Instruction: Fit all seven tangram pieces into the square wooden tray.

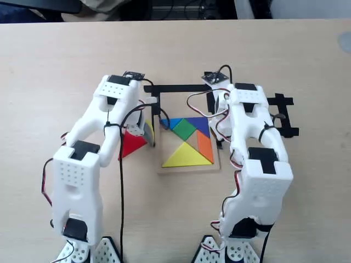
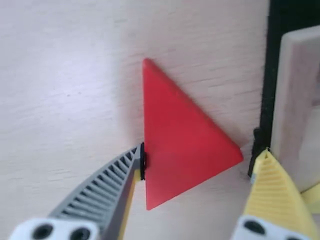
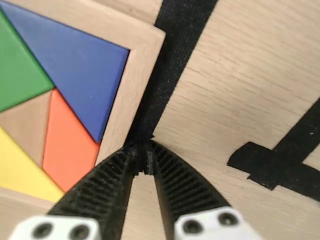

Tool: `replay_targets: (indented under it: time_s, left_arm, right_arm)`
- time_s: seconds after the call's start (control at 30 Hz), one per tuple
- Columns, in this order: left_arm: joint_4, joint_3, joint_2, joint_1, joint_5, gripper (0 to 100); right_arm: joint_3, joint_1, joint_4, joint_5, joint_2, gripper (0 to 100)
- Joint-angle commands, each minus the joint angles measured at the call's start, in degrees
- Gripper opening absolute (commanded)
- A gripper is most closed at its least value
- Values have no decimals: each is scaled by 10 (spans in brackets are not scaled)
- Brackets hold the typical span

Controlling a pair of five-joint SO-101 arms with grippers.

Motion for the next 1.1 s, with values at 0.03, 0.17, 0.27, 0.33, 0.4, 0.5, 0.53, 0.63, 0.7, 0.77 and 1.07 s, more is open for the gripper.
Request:
replay_targets:
  time_s: [0.03,0.17,0.27,0.33,0.4,0.5,0.53,0.63,0.7,0.77,1.07]
  left_arm:
    - [68,-124,69,8,4,348]
    - [125,-218,136,20,4,348]
    - [149,-252,164,28,6,344]
    - [150,-254,164,25,4,343]
    - [151,-254,165,26,4,343]
    - [152,-254,166,26,4,343]
    - [152,-254,167,26,5,343]
    - [152,-254,168,22,7,342]
    - [153,-254,169,22,7,331]
    - [153,-254,169,23,5,277]
    - [156,-234,164,25,-16,248]
  right_arm:
    - [11,-17,8,7,-1,11]
    - [11,-17,9,7,-1,11]
    - [11,-17,9,7,-1,11]
    - [11,-17,9,7,-1,11]
    - [11,-17,9,7,-1,11]
    - [11,-17,9,7,-1,11]
    - [11,-17,9,7,-1,11]
    - [11,-17,9,7,-1,11]
    - [11,-17,9,7,-1,11]
    - [11,-17,9,7,-1,11]
    - [11,-17,9,7,-1,11]
